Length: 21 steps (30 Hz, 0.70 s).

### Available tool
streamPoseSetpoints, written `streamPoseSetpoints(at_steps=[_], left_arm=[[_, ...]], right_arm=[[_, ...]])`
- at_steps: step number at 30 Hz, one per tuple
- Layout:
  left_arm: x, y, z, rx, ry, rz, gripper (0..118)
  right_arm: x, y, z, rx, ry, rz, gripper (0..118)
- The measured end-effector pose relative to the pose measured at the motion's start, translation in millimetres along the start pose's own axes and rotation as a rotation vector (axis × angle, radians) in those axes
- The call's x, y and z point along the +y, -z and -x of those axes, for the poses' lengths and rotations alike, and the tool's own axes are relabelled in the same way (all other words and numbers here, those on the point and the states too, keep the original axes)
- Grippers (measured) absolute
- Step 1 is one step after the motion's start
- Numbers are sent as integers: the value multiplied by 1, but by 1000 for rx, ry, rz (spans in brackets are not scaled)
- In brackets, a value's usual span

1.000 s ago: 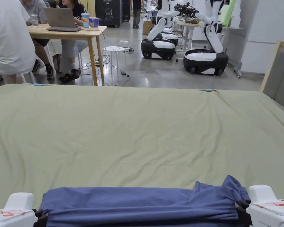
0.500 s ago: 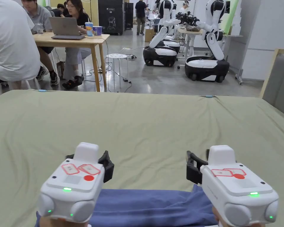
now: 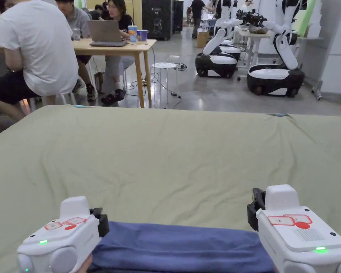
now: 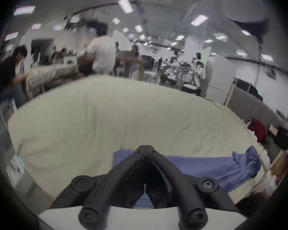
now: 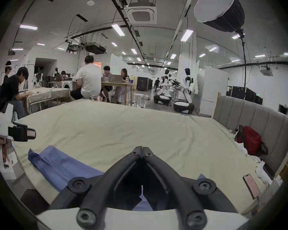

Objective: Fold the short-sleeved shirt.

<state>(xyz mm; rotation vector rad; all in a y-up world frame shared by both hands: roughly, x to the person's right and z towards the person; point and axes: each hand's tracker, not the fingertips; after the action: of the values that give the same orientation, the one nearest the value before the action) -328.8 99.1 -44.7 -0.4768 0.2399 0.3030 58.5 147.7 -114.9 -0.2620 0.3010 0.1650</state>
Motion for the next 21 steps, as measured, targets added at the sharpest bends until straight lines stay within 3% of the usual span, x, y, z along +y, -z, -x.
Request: streamPoseSetpoints(at_steps=[2, 3, 4, 5, 6, 7, 9, 12, 15, 16, 17, 18, 19, 21], left_arm=[[-14, 3, 38, -5, -120, 43, 5], [-19, 2, 47, -9, -158, 59, 22], [-25, 5, 61, -34, -222, 83, 63], [-34, 10, 77, -67, -306, 113, 94], [-39, 14, 83, -86, -353, 126, 113], [-47, 14, 87, -118, -410, 106, 116], [-59, 24, 97, -200, -559, 114, 110], [-81, 54, 95, -418, -781, 184, 114], [-84, 71, 91, -511, -965, 120, 113], [-84, 75, 87, -533, -995, 124, 104], [-85, 81, 83, -580, -1020, 137, 87], [-86, 84, 78, -591, -1022, 161, 59], [-87, 88, 73, -560, -986, 178, 11], [-86, 92, 64, -423, -842, 240, 12]], right_arm=[[-3, 6, 12, 19, -9, 18, 0], [-4, 7, 16, 25, -9, 23, 0], [-5, 10, 21, 36, -12, 30, 0], [-6, 11, 28, 44, -18, 35, 0], [-6, 12, 32, 49, -22, 37, 0], [-6, 14, 36, 60, -25, 42, 0], [-6, 15, 42, 65, -36, 45, 0], [-5, 16, 46, 70, -49, 46, 0], [-4, 16, 46, 64, -51, 47, 0], [-4, 16, 45, 63, -49, 48, 0], [-4, 15, 45, 62, -48, 51, 0], [-4, 15, 45, 59, -49, 53, 0], [-5, 16, 44, 58, -49, 57, 0], [-6, 17, 44, 55, -54, 66, 0]])
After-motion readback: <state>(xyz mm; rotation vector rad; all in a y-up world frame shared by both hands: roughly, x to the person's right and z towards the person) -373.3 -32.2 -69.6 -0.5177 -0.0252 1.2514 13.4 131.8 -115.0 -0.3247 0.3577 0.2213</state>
